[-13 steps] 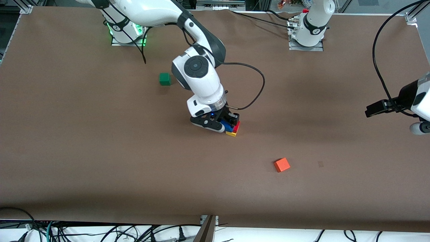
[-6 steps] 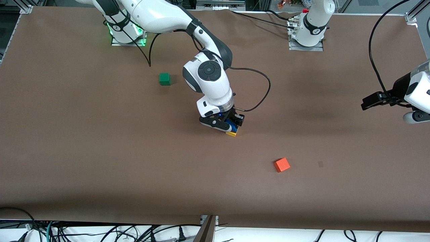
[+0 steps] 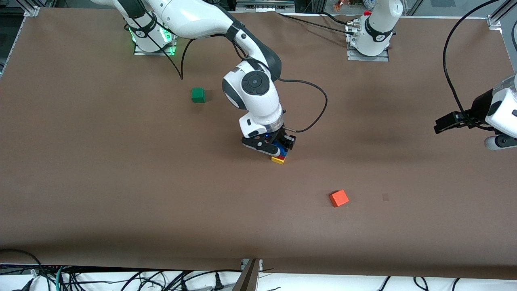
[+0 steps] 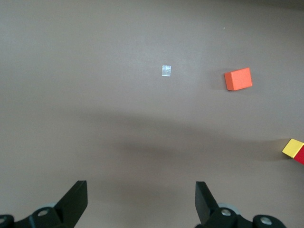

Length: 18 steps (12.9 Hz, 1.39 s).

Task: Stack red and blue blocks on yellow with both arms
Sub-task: 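Lower the blue cube onto the red cube with the right gripper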

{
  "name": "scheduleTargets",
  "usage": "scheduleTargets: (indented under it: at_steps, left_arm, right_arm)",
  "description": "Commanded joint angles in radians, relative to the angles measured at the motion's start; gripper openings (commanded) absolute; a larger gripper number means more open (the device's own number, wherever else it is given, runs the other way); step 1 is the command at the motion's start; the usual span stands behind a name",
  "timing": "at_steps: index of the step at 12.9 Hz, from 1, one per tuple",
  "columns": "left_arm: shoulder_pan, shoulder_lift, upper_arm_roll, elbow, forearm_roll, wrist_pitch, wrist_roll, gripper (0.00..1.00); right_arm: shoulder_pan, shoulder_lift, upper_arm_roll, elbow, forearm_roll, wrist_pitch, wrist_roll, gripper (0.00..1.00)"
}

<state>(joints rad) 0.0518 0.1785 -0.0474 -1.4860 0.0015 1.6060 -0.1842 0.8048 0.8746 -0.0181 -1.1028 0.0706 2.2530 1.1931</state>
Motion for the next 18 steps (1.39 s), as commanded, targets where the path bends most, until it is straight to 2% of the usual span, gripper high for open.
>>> scheduleTargets:
  at_steps: [1,6,8,9,10,11,16,18]
  left_arm:
    - [0.005,-0.019,0.000,-0.017,-0.018,0.011,0.028,1.00]
    - [0.005,-0.014,0.001,-0.010,-0.018,0.009,0.028,1.00]
    - [0.005,-0.011,0.000,-0.010,-0.018,0.009,0.028,1.00]
    - [0.005,-0.011,0.000,-0.010,-0.018,0.009,0.028,1.00]
    - [0.005,-0.011,0.000,-0.008,-0.018,0.009,0.028,1.00]
    - [0.005,-0.010,0.000,-0.008,-0.020,0.009,0.028,1.00]
    - [0.003,-0.010,0.000,-0.008,-0.018,0.009,0.028,1.00]
    - [0.005,-0.010,0.000,-0.008,-0.018,0.011,0.028,1.00]
  right_arm:
    - [0.010,0.024,-0.011,0.032,-0.018,-0.010,0.029,0.51]
    - [0.014,0.038,-0.011,0.032,-0.035,-0.006,0.029,0.51]
    - [0.014,0.038,-0.011,0.032,-0.035,-0.004,0.029,0.56]
    - [0.014,0.038,-0.011,0.032,-0.035,-0.004,0.029,0.62]
    - [0.016,0.038,-0.011,0.032,-0.035,-0.003,0.029,0.76]
    - [0.014,0.038,-0.011,0.032,-0.035,-0.003,0.029,0.99]
    - [0.011,0.023,-0.013,0.037,-0.032,-0.016,0.063,1.00]
    - [-0.001,-0.011,-0.026,0.038,-0.035,-0.102,0.031,1.00]
